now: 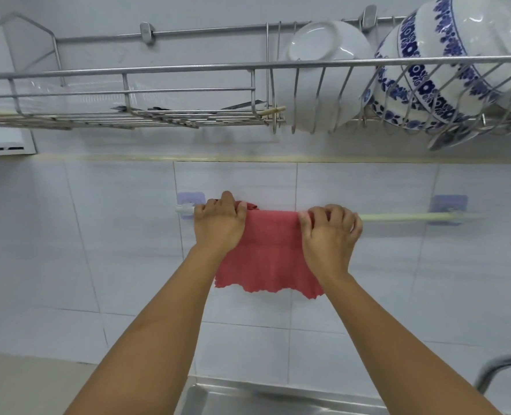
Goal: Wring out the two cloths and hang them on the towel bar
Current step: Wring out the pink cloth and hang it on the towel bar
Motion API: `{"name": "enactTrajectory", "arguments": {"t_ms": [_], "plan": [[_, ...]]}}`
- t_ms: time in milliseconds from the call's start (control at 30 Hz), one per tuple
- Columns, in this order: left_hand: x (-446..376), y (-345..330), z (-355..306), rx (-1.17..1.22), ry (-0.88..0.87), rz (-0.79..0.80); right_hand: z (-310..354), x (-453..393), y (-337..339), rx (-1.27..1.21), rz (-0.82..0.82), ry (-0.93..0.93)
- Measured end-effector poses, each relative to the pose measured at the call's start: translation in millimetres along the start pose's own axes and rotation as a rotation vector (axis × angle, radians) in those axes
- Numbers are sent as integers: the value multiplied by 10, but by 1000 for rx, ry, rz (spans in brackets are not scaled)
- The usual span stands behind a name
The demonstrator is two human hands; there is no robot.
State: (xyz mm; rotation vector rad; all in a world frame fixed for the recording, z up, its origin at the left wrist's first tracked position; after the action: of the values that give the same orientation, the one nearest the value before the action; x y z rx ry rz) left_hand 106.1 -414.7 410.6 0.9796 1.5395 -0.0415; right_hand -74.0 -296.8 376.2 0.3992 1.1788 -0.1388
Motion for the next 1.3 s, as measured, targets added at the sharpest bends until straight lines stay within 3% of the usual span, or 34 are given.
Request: {"name": "enactTrajectory", "arguments": {"t_ms": [133,267,400,567,700,867,1000,1167,1300], "plan": [[-12,-80,-10,-75,-26,111,-94,-46,12,-26,5,74],[75,-98,-34,-184,-22,31,-195,-92,20,-17,7,122],[11,-71,-35,-137,-14,19,-292,-125,43,-110,-18,34],[-92,-40,102,54,52,39,-278,-120,48,-56,-5,70],[-35,-99,11,-164,-25,69,-296,-167,84,-27,30,113],[-20,-83,-6,-199,27,-15,-257,-139,123,-47,22,84],[-10,0,21,104,52,-160,-252,-159,123,-71,37,65],[315,131,-33,122,14,-351,-132,-116,274,-185,-46,-19],[657,-41,-61,72,14,-215,-50,101,244,-72,40,44]]}}
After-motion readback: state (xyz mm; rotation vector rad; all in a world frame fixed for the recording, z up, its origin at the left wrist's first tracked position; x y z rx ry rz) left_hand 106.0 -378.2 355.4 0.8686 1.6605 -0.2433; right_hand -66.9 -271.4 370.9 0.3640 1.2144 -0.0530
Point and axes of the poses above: each hand's wrist, its own x-axis away from the middle knuckle, its own y-axis out of the back of the hand, z = x × y, the point moved 6 cm from there along -x, towards the middle knuckle, and after that the axes turned 15 degrees about -z, right-handed, at the moved point
